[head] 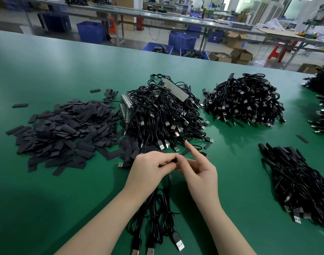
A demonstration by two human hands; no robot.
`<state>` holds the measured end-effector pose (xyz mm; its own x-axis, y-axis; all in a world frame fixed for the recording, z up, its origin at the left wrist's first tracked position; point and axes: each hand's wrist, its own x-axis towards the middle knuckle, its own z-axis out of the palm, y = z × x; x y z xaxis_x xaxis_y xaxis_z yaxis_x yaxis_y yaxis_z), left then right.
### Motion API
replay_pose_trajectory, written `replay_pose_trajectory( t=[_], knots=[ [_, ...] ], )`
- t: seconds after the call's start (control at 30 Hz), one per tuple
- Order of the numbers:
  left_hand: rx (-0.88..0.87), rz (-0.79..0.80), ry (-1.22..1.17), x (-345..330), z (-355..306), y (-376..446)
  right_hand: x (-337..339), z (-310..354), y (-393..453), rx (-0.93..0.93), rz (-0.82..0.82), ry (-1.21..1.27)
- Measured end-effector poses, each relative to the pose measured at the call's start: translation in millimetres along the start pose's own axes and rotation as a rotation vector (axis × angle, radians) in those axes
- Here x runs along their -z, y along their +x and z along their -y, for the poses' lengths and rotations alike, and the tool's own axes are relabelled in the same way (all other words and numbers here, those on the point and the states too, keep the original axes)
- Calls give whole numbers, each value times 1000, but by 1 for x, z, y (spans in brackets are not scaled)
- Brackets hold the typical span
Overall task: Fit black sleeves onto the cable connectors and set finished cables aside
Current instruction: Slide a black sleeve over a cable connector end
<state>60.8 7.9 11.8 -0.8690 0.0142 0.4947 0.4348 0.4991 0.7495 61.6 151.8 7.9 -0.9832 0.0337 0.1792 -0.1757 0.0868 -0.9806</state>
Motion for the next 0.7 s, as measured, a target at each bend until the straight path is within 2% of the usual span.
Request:
replay_pose_trajectory(
  t=[0.27, 0.4, 0.57, 0.7],
  knots=[
    [85, 8, 6, 6, 11, 1, 5, -2, 0, 50, 25, -155],
    [49, -51, 41, 2, 9, 1, -2, -4, 0, -55, 41, -129],
    [51, 55, 99, 2, 11, 0, 2, -3, 1, -66, 20, -133],
    [29, 146, 198, 3, 13, 3, 5, 0, 4, -133, -85, 35]
  ],
)
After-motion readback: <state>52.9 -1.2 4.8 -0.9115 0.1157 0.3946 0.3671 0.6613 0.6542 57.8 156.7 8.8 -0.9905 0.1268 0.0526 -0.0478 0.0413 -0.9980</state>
